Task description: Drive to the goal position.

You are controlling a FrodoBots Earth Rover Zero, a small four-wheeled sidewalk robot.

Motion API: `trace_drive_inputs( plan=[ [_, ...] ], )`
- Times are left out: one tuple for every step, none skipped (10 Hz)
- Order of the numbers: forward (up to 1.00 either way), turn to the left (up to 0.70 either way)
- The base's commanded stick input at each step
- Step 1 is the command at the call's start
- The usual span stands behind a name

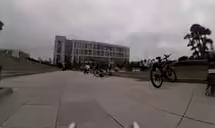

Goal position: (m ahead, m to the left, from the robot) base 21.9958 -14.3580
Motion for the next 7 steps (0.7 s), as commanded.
trace_drive_inputs(
  plan=[
    [0.45, 0.27],
    [0.45, 0.27],
    [0.45, 0.27],
    [0.45, 0.27],
    [0.45, 0.27],
    [0.45, 0.27],
    [0.45, 0.03]
  ],
)
